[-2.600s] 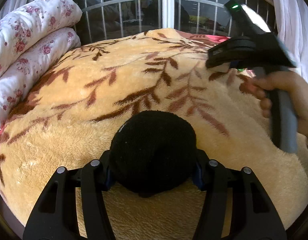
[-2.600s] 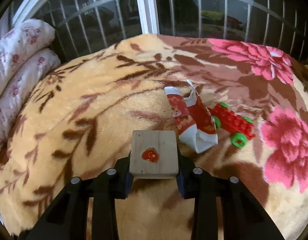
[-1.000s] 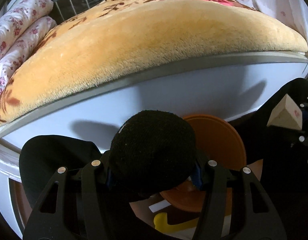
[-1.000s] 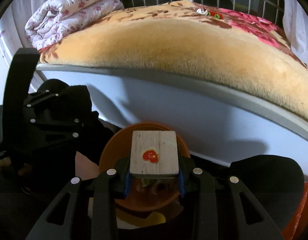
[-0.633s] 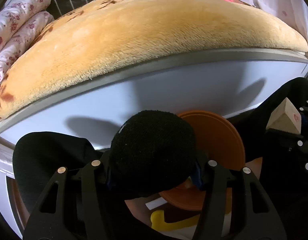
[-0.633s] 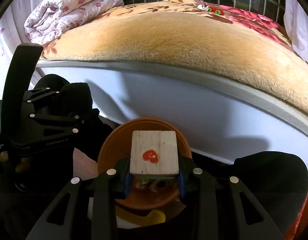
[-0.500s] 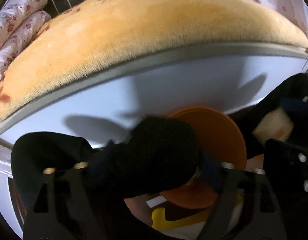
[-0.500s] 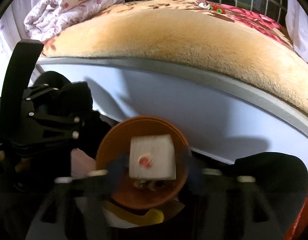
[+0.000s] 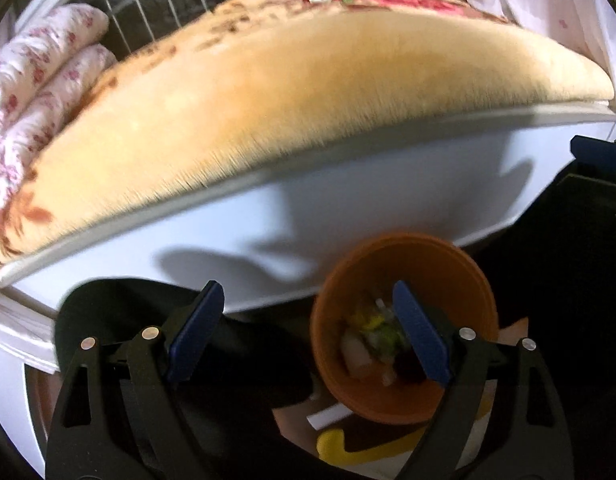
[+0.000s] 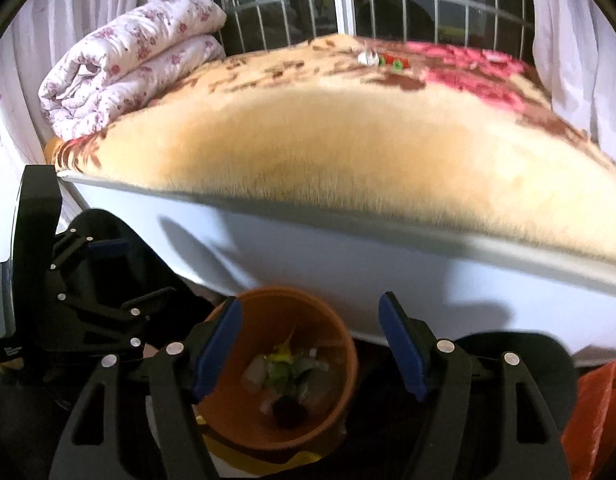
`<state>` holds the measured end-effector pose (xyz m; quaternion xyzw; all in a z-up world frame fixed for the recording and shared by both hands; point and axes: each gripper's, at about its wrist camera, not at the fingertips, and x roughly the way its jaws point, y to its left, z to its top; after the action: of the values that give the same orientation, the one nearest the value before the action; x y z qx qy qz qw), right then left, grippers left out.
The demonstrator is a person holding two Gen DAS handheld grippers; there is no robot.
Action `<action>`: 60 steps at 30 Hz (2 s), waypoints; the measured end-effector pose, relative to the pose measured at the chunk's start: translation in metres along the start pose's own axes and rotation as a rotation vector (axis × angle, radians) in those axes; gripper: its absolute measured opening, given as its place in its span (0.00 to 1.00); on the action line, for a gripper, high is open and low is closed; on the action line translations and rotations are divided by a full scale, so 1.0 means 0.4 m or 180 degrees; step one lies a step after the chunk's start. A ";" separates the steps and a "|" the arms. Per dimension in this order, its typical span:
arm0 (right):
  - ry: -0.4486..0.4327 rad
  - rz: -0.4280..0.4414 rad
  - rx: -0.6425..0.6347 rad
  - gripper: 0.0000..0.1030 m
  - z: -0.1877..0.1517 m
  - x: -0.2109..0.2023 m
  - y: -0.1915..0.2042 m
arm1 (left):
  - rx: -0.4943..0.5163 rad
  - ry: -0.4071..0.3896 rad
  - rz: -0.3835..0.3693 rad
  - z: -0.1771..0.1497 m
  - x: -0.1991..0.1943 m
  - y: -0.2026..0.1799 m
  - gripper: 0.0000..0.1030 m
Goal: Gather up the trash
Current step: 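Move both grippers back over the bed, then grasp the red-and-white wrapper with the left gripper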
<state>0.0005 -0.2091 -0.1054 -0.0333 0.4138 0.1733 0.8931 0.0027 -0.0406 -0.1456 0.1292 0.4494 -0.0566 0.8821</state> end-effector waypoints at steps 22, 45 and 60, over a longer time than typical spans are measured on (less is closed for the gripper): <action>-0.0618 -0.0225 0.0410 0.73 0.221 -0.052 -0.190 | -0.0541 -0.0246 -0.0231 0.711 0.179 0.076 0.86; -0.0475 -0.0112 0.0742 0.75 0.176 0.014 -0.296 | -0.1911 0.0159 -0.0317 1.058 0.557 0.138 0.85; -0.0596 -0.0047 0.0748 0.76 0.202 -0.022 -0.308 | -0.1197 -0.0124 -0.0213 0.991 0.465 0.112 0.19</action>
<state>0.0957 -0.3108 -0.0561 0.0847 0.3458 0.1194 0.9268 0.4305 -0.1052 -0.0649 -0.0540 0.4389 -0.0035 0.8969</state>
